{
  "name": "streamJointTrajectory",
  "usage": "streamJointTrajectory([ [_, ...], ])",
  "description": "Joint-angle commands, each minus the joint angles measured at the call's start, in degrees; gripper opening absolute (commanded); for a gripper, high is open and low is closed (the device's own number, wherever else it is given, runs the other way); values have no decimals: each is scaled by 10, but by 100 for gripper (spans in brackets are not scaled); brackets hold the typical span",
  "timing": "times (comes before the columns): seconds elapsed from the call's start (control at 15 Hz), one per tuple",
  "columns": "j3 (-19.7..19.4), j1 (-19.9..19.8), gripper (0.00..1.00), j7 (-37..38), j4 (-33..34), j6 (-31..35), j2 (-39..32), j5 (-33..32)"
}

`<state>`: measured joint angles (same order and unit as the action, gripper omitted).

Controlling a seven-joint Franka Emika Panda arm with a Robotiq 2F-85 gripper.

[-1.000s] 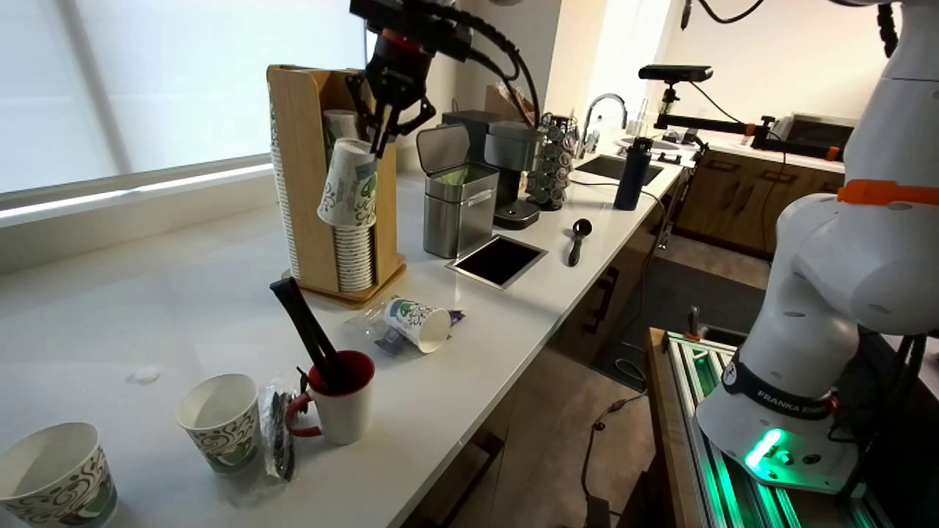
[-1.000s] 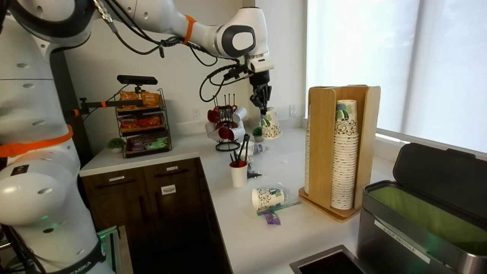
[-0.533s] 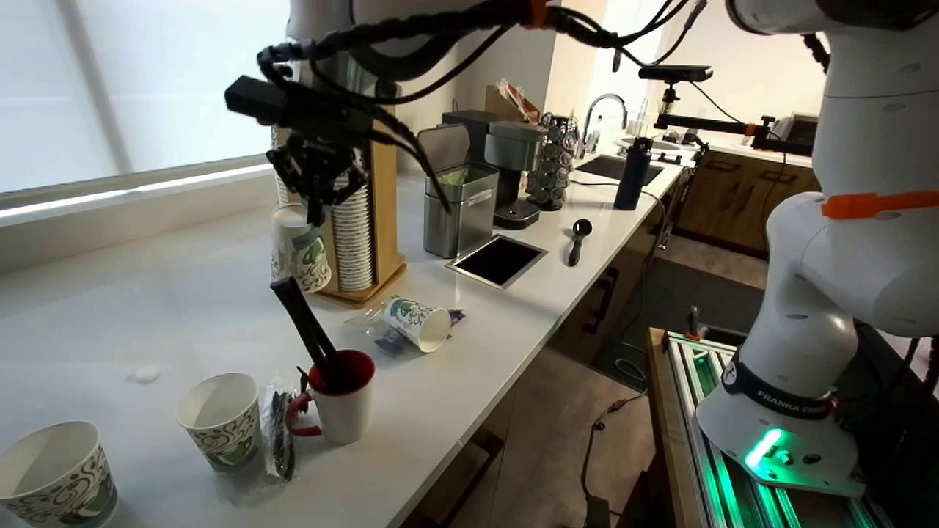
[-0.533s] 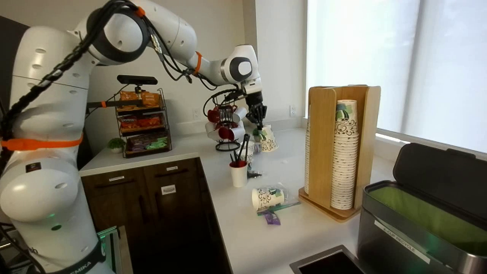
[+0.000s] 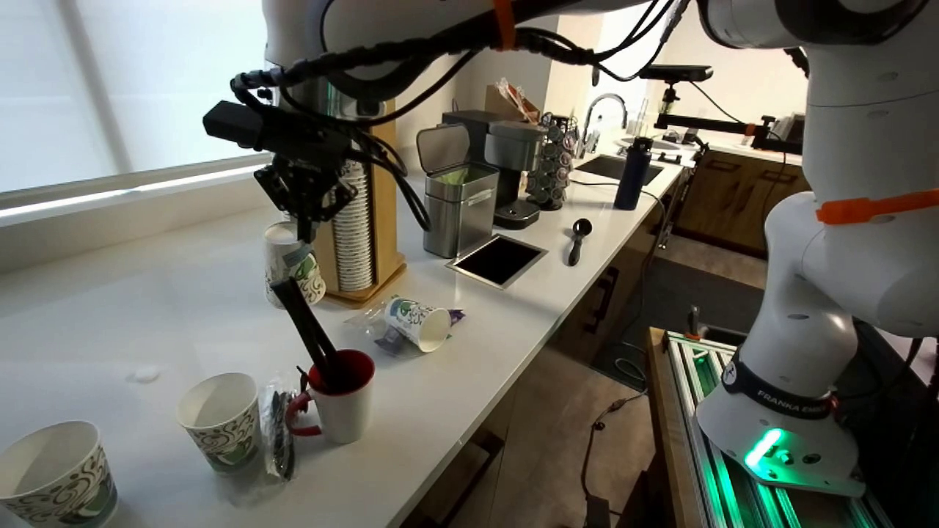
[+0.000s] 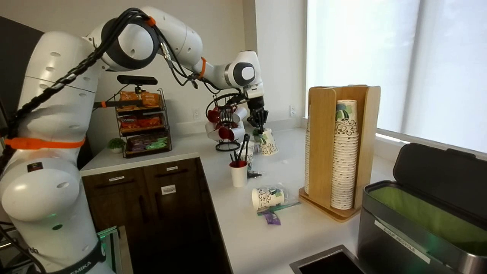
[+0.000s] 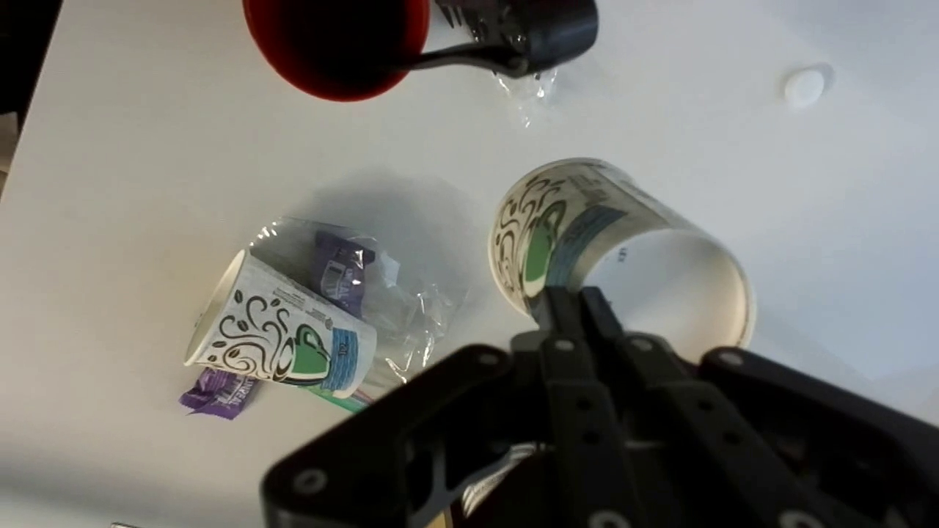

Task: Put one cup on the countertop

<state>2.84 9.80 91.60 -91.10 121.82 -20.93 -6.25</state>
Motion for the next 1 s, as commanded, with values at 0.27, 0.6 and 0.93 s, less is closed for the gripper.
streamJointTrajectory([
  [0.27, -14, -6, 2, 18, 96, -57, -104, 94],
  [0.6, -30, 0, 2, 72, 118, -46, -133, 108],
  [0.93, -38, 6, 2, 126, 133, -52, -149, 100],
])
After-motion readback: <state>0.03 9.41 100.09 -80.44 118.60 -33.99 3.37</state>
